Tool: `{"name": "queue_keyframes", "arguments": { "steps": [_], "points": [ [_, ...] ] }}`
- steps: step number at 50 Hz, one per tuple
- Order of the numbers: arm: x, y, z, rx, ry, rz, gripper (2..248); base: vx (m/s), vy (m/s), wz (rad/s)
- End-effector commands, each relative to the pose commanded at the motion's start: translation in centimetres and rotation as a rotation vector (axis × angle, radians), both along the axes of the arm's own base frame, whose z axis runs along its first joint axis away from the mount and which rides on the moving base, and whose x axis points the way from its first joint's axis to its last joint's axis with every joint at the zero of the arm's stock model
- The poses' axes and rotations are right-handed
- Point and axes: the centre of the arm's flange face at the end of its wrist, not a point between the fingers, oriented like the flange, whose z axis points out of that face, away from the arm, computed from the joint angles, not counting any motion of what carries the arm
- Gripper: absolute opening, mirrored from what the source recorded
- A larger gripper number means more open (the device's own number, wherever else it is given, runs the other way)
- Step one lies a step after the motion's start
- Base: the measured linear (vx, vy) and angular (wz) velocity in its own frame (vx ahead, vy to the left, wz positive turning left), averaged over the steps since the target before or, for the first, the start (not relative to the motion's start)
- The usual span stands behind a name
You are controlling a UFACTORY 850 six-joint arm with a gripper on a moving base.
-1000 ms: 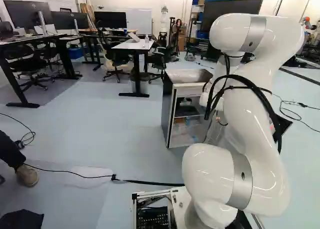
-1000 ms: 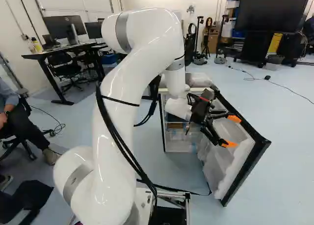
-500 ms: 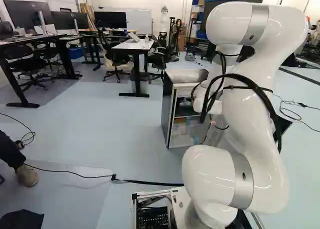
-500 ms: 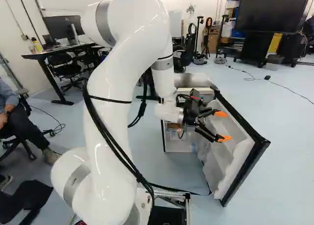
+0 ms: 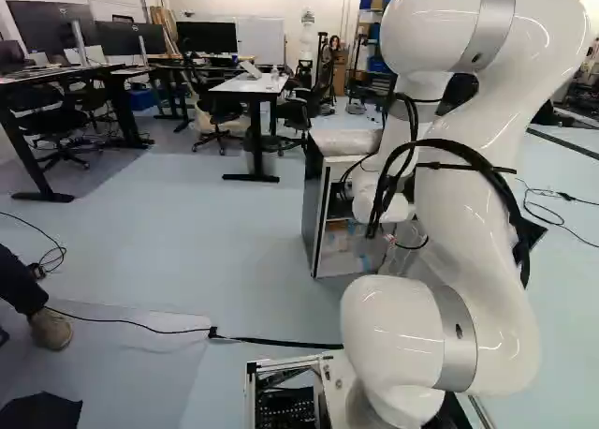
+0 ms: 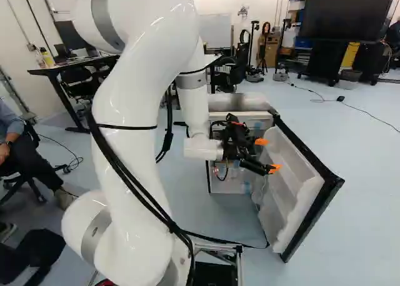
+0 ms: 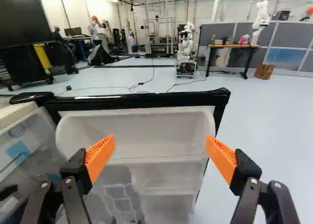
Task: Open the fridge door
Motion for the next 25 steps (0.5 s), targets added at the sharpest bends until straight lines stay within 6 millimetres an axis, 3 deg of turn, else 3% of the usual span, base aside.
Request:
{"name": "queue_keyframes", "arguments": {
  "steps": [25],
  "points": [
    [-2.4, 4.8, 0.2, 0.043, 0.06, 0.27, 247, 0.0, 0.0, 0.0]
  ]
}}
